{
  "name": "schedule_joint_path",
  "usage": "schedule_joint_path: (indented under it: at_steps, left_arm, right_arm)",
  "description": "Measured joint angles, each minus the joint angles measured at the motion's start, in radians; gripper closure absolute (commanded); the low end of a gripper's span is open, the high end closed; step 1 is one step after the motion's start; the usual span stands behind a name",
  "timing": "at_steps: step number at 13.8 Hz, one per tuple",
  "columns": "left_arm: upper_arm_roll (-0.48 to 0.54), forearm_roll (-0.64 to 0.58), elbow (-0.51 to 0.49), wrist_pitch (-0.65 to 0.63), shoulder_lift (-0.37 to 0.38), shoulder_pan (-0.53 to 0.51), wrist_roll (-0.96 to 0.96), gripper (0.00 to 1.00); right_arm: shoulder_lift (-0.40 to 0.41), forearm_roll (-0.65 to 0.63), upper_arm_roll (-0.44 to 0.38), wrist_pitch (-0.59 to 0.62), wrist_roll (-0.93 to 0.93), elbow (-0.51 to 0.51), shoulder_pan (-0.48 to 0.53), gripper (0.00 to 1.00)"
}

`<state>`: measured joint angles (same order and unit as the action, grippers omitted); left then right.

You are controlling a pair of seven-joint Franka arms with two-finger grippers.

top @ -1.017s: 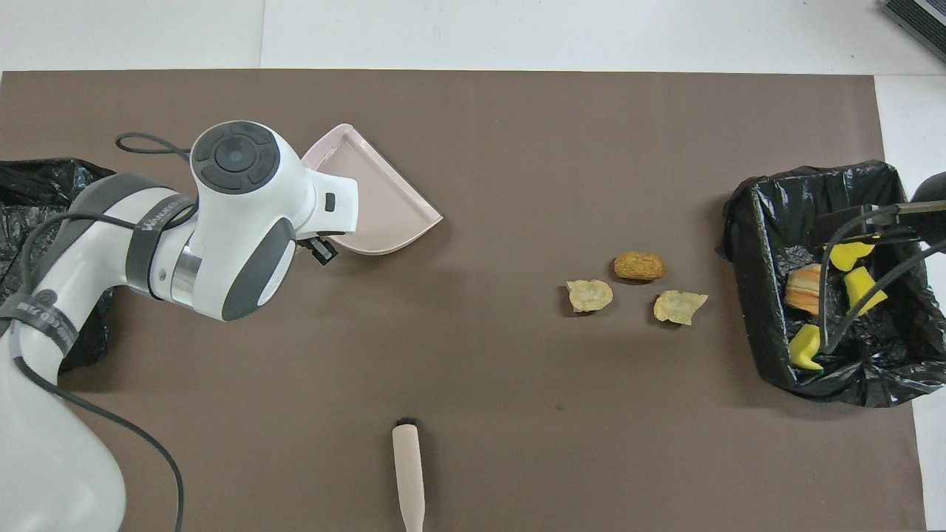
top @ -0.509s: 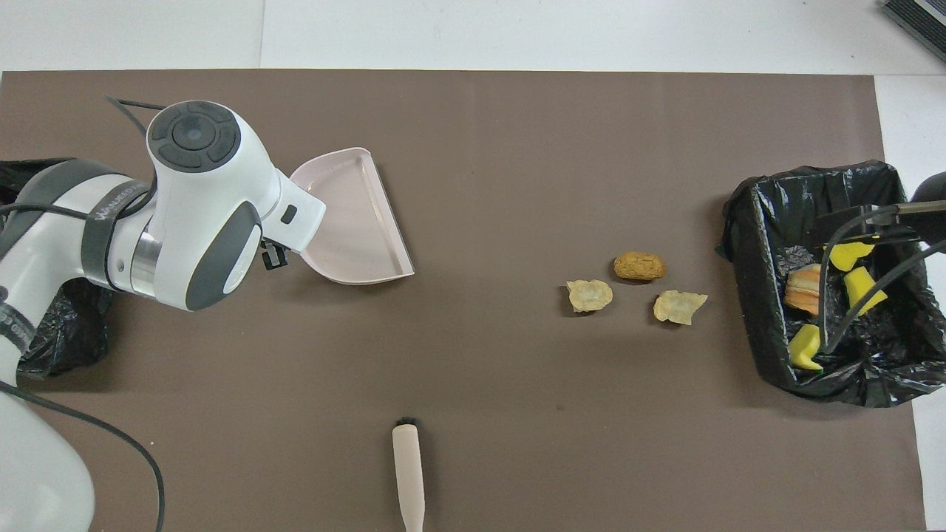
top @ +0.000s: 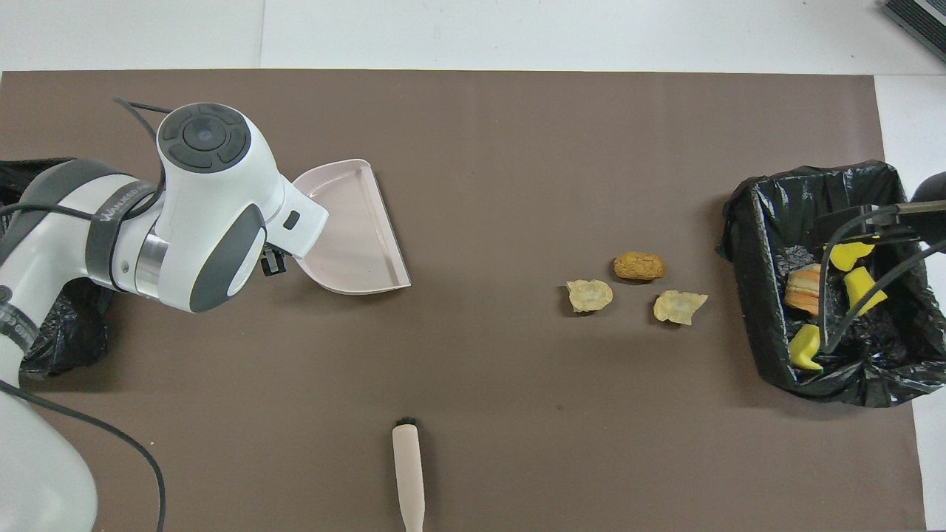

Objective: Sweep and dump trash in bin
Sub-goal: 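Carry the beige dustpan toward the bin beside the left arm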

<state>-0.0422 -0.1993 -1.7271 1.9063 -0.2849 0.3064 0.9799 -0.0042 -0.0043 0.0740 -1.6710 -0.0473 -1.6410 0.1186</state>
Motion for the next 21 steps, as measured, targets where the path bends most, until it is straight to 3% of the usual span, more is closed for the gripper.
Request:
schedule_joint_path:
  at_steps: [7, 21]
  left_arm:
    - [-0.010, -0.046, -0.152, 0.084, 0.085, 0.031, 0.058, 1.00]
    - [-0.009, -0.159, -0.168, 0.145, 0.093, 0.041, 0.059, 1.00]
  right_arm:
    - [0.000, 0.000, 0.000, 0.000, 0.000, 0.000, 0.000, 0.00]
    - [0.000, 0.000, 0.000, 0.000, 0.000, 0.000, 0.000, 0.00]
